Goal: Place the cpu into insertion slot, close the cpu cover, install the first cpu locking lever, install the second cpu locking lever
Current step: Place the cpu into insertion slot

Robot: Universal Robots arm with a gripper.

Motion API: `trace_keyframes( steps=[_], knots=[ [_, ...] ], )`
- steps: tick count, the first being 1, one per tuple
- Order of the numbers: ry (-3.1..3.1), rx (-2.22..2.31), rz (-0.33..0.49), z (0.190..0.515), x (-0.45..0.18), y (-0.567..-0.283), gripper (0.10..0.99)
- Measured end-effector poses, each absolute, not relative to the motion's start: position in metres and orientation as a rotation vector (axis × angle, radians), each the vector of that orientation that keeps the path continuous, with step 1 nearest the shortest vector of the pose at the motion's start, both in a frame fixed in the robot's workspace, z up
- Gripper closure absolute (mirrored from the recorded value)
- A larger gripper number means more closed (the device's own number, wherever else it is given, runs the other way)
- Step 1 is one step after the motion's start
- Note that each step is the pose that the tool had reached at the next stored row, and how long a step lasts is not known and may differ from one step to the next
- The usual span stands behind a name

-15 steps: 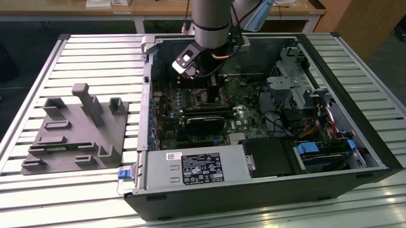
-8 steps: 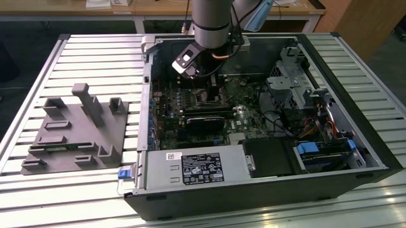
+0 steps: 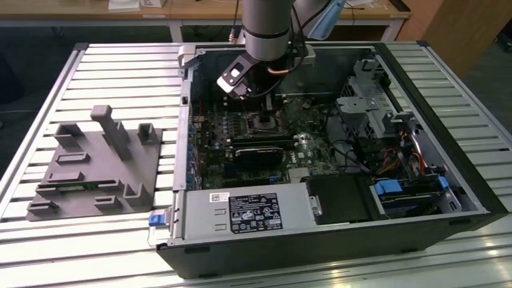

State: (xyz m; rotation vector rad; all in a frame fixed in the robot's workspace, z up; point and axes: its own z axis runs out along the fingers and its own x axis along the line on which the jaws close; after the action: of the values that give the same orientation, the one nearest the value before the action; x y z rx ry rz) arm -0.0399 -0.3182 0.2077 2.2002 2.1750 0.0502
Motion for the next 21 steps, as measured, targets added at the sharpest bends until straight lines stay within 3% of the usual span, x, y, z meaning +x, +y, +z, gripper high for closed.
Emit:
trace_keyframes(
  steps=[4,21],
  knots=[
    [2.175,2.2,0.05,0.2079,-0.0399,-0.3182,0.98],
    [2.171,2.204,0.05,0.2052,-0.0358,-0.3182,0.98]
  ],
)
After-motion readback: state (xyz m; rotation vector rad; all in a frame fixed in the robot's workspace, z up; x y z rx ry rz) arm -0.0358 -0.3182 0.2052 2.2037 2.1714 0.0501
